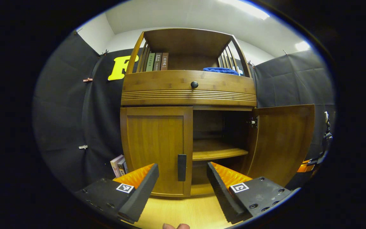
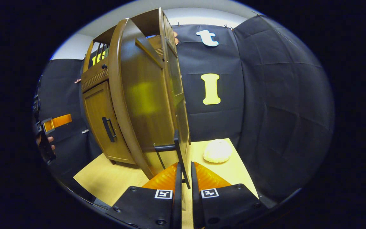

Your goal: Open the right door of the double-door shoe cabinet with the right hand, and open the left door with the left hand.

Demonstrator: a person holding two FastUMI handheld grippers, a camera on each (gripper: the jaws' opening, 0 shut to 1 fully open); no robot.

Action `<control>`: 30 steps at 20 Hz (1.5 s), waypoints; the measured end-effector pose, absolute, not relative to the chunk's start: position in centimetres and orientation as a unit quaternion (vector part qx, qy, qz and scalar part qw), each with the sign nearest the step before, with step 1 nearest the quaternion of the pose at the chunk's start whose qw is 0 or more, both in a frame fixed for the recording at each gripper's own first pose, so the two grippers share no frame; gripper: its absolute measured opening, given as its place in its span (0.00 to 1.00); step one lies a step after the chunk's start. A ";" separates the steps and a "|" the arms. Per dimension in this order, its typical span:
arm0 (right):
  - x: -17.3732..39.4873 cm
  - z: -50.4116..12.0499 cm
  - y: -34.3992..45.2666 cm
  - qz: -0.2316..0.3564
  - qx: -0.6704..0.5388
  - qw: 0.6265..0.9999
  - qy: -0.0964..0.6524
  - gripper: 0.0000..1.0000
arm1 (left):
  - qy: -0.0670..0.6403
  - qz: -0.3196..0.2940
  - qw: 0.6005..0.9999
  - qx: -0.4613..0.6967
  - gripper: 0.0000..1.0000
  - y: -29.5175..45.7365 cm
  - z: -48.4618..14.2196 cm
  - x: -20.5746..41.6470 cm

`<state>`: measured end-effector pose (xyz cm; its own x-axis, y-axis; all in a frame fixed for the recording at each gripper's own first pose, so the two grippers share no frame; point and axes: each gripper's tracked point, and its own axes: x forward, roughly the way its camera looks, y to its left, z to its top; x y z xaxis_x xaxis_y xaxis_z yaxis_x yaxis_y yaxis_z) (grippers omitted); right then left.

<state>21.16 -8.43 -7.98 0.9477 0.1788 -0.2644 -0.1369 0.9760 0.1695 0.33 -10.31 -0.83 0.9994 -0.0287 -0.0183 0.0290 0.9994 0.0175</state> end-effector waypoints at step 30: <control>14.3 6.7 -1.6 0.004 0.016 0.999 -0.033 0.98 | 0.056 -0.003 0.998 0.017 0.87 -9.3 -10.0 17.5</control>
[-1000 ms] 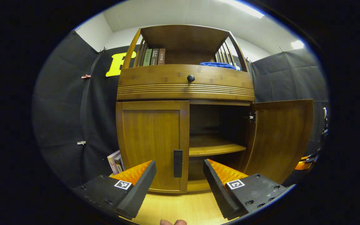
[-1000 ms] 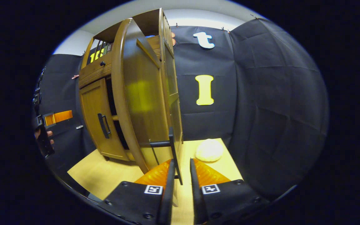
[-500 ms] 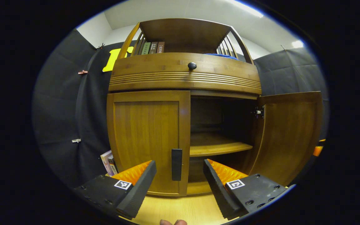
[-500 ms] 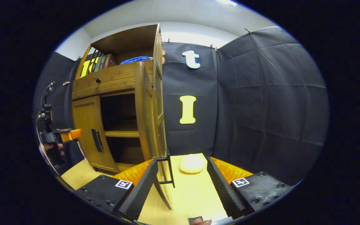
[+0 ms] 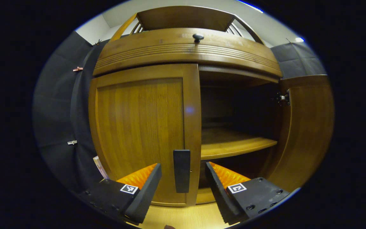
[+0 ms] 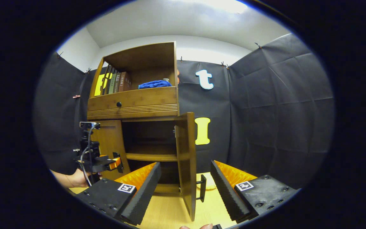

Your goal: Open the right door of the double-door shoe cabinet with the right hand, and open the left door with the left hand.

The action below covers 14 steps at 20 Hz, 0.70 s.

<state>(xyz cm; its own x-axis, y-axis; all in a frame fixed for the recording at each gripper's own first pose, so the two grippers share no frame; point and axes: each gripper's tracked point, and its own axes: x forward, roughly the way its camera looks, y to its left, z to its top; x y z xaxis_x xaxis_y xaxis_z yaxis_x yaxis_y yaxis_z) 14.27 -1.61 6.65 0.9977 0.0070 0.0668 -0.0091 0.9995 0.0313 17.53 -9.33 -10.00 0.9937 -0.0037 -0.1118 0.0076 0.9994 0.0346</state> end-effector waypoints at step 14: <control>15.0 5.4 4.6 0.053 -0.023 0.998 -0.022 0.98 | 0.110 -0.002 0.994 0.013 0.35 -9.3 -14.0 20.7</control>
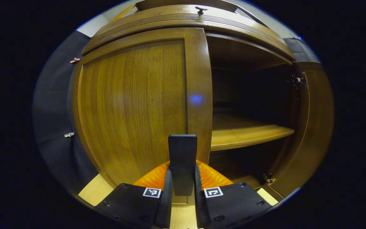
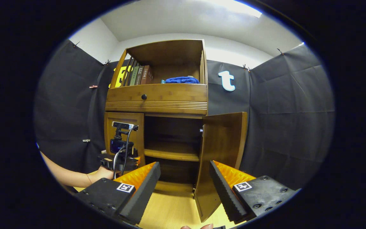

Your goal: Open the right door of the double-door shoe cabinet with the right hand, and open the left door with the left hand.

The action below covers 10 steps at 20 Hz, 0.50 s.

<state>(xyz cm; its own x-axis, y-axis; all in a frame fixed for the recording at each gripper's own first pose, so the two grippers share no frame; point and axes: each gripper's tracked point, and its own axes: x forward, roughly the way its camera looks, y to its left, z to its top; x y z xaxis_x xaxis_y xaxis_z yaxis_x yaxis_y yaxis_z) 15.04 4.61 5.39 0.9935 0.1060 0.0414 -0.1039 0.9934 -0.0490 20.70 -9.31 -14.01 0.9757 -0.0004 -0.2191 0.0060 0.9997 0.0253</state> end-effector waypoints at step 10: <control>16.2 4.5 4.2 0.027 -0.016 0.999 -0.010 0.98 | 0.105 -0.030 0.994 0.009 0.33 -9.5 -13.2 20.4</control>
